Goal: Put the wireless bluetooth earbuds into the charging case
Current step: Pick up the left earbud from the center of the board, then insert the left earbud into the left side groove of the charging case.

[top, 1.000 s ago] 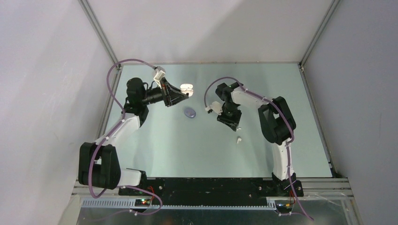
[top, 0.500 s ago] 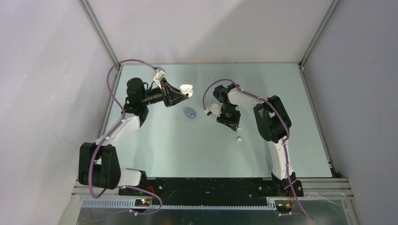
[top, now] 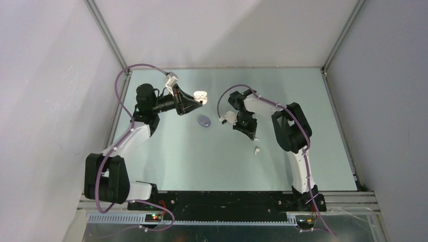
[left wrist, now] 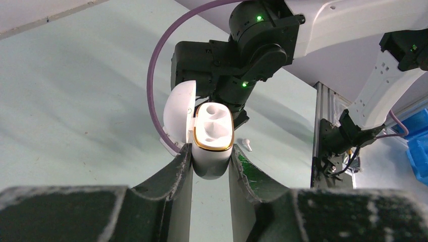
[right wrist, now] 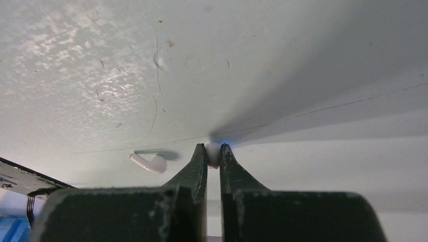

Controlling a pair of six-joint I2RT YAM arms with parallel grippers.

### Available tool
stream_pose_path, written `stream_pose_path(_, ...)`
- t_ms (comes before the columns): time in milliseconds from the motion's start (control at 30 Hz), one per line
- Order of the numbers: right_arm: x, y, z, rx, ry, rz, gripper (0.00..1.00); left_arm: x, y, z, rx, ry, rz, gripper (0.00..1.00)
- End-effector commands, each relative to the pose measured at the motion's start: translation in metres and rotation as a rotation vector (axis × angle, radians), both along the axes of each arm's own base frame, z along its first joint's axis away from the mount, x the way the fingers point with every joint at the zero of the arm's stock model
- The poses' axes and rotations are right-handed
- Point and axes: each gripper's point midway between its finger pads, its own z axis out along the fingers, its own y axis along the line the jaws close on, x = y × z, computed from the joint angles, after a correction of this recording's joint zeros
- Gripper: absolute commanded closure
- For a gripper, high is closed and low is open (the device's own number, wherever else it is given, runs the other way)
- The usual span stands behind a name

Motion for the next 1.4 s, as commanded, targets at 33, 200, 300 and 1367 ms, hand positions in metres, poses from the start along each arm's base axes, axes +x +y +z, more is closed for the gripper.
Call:
stream_pose_path(33, 0.006, 0.024, 0.058, 0.240, -0.022, 0.009, 1.00, 0.002, 0.002, 0.035, -0.008, -0.140, -0.007, 1.00)
stream_pose_path(200, 0.008, 0.052, 0.200, 0.780, -0.110, 0.034, 1.00, 0.007, -0.005, 0.062, -0.082, -0.183, -0.054, 1.00)
stream_pose_path(300, -0.004, 0.071, 0.287, 1.128, -0.137, 0.074, 1.00, 0.009, -0.013, 0.083, -0.135, -0.199, -0.086, 1.00)
stream_pose_path(1367, 0.002, 0.164, 0.451, 1.652, -0.528, 0.097, 1.00, -0.027, -0.060, 0.155, -0.201, -0.445, -0.198, 1.00)
